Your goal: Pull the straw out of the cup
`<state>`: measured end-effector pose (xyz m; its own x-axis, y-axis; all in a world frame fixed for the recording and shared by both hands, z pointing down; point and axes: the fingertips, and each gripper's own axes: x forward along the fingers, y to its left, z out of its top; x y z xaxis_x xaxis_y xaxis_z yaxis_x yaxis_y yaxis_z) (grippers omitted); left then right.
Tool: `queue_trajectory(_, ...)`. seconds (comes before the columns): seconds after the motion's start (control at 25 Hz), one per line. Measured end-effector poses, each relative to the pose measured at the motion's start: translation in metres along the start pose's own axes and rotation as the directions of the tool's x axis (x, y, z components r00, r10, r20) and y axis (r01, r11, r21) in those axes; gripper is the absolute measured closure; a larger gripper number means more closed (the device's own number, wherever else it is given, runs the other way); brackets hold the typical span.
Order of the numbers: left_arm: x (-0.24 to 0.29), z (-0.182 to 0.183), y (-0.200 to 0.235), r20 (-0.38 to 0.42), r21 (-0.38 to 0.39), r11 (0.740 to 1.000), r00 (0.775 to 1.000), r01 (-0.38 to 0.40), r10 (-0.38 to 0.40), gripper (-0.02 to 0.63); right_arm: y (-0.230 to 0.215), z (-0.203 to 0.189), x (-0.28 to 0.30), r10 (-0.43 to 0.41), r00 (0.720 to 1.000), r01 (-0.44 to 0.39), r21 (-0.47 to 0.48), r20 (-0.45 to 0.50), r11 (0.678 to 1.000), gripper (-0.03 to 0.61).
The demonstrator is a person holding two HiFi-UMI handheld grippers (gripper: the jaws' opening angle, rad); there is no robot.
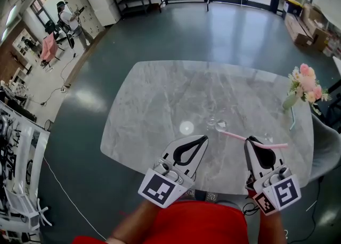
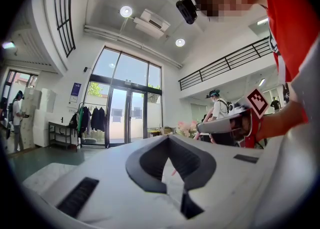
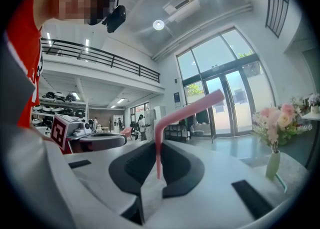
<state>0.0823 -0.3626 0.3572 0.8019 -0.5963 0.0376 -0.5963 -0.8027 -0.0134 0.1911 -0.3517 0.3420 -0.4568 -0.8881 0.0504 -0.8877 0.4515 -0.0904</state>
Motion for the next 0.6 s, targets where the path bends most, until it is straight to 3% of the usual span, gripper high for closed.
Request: queue_trajectory(0.6,0.0055,-0.0029,0.0014,-0.007,-0.002,1.0,1.0,0.001,-0.001,0.601,-0.0053,0.0002,0.0027,-0.002,1.0,0.002,0.003,0.0,1.0,0.543)
